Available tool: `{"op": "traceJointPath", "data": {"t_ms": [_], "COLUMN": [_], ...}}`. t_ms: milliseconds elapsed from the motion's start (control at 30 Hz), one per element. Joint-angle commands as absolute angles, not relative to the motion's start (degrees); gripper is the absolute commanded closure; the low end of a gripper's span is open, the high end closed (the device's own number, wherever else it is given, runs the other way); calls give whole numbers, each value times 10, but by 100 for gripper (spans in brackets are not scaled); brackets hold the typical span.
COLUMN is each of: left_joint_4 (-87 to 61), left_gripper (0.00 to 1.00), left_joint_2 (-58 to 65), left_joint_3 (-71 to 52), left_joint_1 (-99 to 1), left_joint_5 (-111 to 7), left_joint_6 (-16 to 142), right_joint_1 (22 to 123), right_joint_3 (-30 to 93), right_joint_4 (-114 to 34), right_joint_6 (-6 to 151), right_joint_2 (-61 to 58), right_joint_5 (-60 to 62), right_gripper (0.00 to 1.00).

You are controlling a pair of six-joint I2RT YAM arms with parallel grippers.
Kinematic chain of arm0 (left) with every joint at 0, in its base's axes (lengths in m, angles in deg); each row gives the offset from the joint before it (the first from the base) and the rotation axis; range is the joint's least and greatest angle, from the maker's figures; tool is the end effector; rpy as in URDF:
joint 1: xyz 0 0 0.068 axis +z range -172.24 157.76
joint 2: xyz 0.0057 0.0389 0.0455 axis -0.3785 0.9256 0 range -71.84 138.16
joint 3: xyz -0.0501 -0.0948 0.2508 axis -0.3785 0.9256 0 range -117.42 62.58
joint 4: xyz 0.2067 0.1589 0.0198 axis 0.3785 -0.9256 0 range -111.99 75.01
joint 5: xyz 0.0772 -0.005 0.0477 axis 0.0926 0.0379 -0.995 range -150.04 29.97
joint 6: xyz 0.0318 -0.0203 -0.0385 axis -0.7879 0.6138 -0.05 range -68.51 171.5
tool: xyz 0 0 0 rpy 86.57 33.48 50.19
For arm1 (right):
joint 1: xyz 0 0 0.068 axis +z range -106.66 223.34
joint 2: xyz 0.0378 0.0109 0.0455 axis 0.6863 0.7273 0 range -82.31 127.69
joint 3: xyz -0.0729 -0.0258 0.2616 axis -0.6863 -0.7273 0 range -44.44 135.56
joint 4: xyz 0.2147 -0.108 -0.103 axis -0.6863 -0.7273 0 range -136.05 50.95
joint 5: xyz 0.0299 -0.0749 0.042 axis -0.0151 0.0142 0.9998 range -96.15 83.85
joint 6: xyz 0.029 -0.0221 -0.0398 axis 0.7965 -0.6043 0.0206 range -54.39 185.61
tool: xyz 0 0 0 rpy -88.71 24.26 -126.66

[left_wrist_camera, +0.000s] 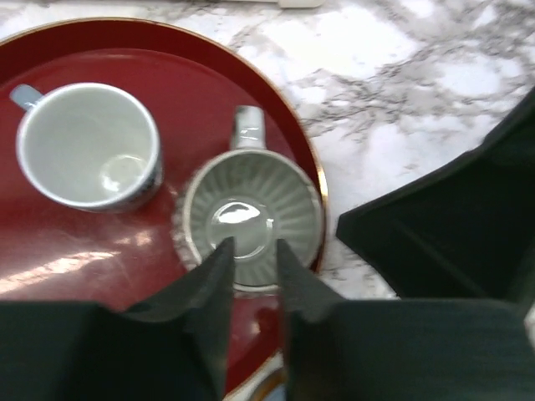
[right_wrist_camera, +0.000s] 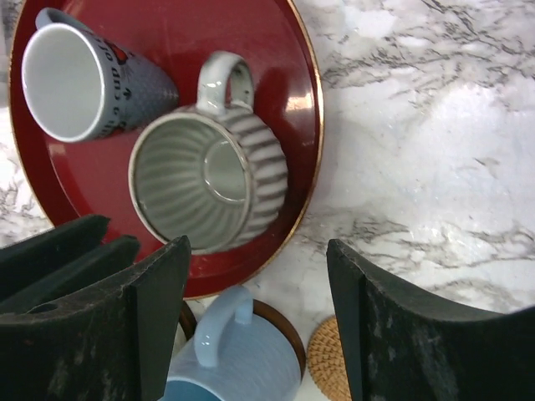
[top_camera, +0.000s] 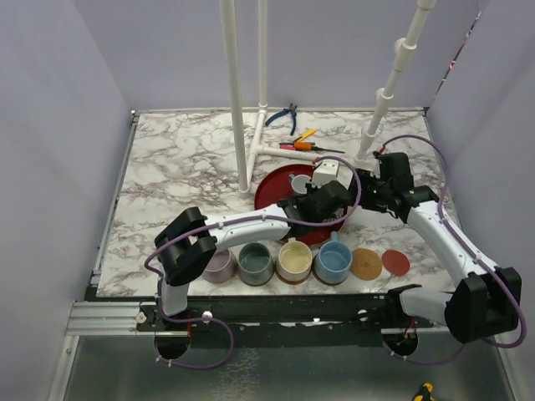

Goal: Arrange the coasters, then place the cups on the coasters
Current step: Place the cup on the coaster.

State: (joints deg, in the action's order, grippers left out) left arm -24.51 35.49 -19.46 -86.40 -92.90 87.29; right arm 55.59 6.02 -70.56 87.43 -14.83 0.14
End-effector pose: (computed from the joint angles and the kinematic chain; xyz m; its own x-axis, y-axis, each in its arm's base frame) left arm 0.2054 -0.3795 0.2558 -0.5304 -0.0321 -0.8472 0.3102 0.9226 -0.2292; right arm 0.2368 0.0554 0.2610 -0.7845 0.2077 -0.5843 0.0105 0.9465 0.3224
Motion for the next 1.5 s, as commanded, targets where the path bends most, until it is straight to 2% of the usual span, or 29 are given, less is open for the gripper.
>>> {"op": "traceJointPath", "data": {"t_ms": [0, 167, 400, 467, 633, 700, 900, 1133, 1200, 1300, 1467], "left_joint_4": [-243, -244, -244, -244, -244, -247, -274, -287, -289, -289, -291], "left_gripper": [65, 56, 51, 51, 50, 50, 44, 41, 44, 56, 90], "left_joint_2": [325, 318, 322, 327, 340, 347, 372, 396, 396, 396, 391], "left_joint_3": [-174, -154, -146, -146, -159, -166, -203, -230, -233, -238, -238], "left_joint_1": [-835, -805, -788, -786, -785, -785, -785, -785, -785, -786, -792], "left_joint_5": [-892, -862, -837, -833, -823, -827, -846, -854, -862, -867, -874], "left_joint_6": [886, 889, 878, 877, 869, 862, 843, 828, 825, 817, 807], "right_joint_1": [557, 590, 610, 611, 614, 614, 624, 658, 670, 684, 694], "right_joint_3": [96, 110, 111, 113, 122, 130, 139, 156, 160, 164, 176], "right_joint_4": [-682, -676, -658, -653, -645, -650, -667, -702, -712, -723, -736], "right_joint_6": [851, 855, 863, 860, 843, 830, 805, 784, 778, 774, 783], "right_joint_2": [-97, -52, 7, 15, 8, 1, -39, -69, -77, -80, -75], "right_joint_5": [41, 6, -53, -56, -57, -58, -79, -124, -139, -159, -168], "right_gripper": [32, 36, 50, 58, 89, 98, 100, 100, 100, 100, 99]}}
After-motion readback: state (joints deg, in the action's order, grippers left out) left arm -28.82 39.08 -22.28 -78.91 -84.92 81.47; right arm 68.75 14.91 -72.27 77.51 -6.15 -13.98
